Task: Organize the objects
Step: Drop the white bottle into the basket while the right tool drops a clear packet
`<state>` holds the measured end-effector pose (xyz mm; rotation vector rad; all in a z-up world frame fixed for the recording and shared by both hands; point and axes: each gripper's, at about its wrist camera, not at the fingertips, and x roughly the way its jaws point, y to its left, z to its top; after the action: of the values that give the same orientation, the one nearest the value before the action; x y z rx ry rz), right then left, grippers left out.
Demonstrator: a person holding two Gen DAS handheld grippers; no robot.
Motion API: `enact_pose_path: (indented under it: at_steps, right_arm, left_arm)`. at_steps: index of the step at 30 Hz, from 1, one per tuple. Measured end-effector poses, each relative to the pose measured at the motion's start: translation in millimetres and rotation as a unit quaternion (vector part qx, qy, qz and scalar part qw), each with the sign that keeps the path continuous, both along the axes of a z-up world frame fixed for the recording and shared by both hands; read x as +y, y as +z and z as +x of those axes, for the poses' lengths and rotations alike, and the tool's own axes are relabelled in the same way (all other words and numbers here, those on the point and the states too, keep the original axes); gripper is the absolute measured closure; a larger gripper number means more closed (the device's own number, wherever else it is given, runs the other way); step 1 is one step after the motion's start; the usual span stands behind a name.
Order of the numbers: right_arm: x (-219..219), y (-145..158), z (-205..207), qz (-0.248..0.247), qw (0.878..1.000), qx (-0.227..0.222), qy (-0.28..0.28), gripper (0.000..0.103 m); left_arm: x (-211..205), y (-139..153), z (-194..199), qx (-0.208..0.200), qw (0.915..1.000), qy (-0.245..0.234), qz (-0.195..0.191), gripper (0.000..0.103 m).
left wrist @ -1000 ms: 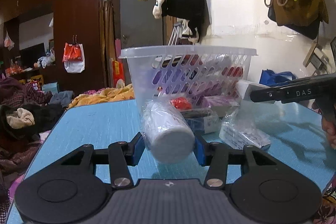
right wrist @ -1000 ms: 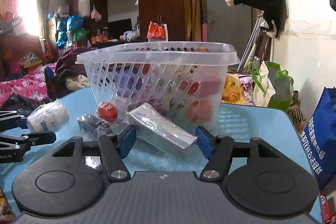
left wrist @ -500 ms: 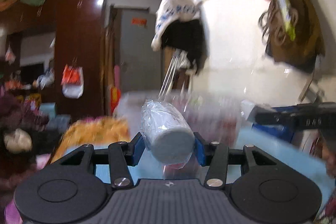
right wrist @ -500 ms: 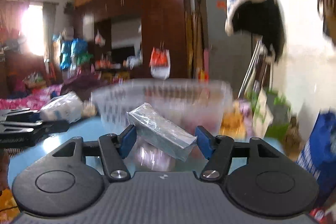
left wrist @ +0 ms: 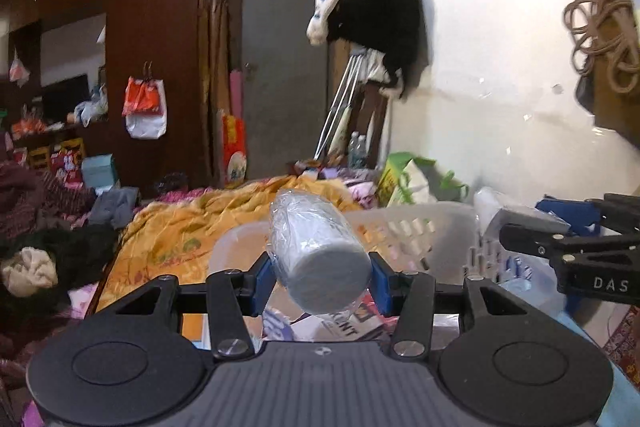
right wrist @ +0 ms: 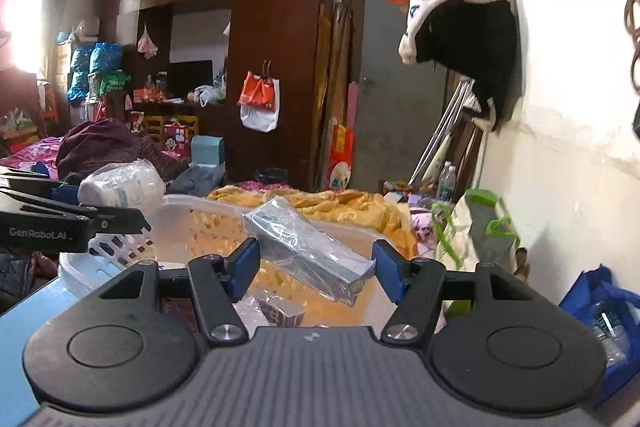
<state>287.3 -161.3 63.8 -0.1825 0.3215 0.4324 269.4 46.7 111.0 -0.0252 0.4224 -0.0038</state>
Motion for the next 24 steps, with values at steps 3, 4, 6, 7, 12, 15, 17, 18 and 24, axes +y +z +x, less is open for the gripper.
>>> enact_pose_path:
  at_steps: [3,4,6,7,12,15,17,18,24]
  right_arm:
    - [1.3,-6.7,-2.1,-0.010,1.000,-0.003,-0.005,0.038]
    - [0.9,-8.0,-2.6,-0.006,1.000,-0.001,-0.004,0.038]
    - [1.0,-8.8,-5.7,-0.002,1.000,0.002,0.004,0.035]
    - [2.2,-9.4,-7.8,-0.005,1.000,0.005,0.007,0.021]
    - [-14.8,-11.0,-54.2,0.033,0.999,-0.030,0.018,0.000]
    - [-31.7,-32.4,-92.8,0.091,0.994,0.027,0.054,0.000]
    - [-28.3,-56.9,-117.1,0.072,0.991,0.069,0.091,0.000]
    - [-23.9,-68.9,-128.4,0.056,0.991,0.076,0.100,0.000]
    - [-1.5,-101.4,-145.5,0.019,0.979,0.141,0.144,0.000]
  left_arm:
    - [3.8,-5.4,11.0,0.004,0.9999,0.008,-0.005,0.050]
    - [4.1,-7.1,14.3,0.009,0.9999,0.007,-0.012,0.050]
    - [6.3,-11.5,20.8,0.011,0.9997,0.008,-0.021,0.047]
    - [5.8,-13.1,21.9,0.013,0.9997,0.009,-0.018,0.034]
    - [7.6,-11.7,-15.5,-0.016,0.9997,0.016,-0.013,0.027]
    - [9.5,-11.9,-70.8,-0.063,0.9977,0.004,-0.023,0.012]
    - [8.0,-21.3,-98.1,-0.070,0.9974,0.003,-0.019,0.004]
    - [5.7,-28.2,-107.7,-0.061,0.9981,0.003,-0.012,0.004]
    - [-7.5,-67.3,-116.5,-0.010,0.9998,-0.014,0.005,0.004]
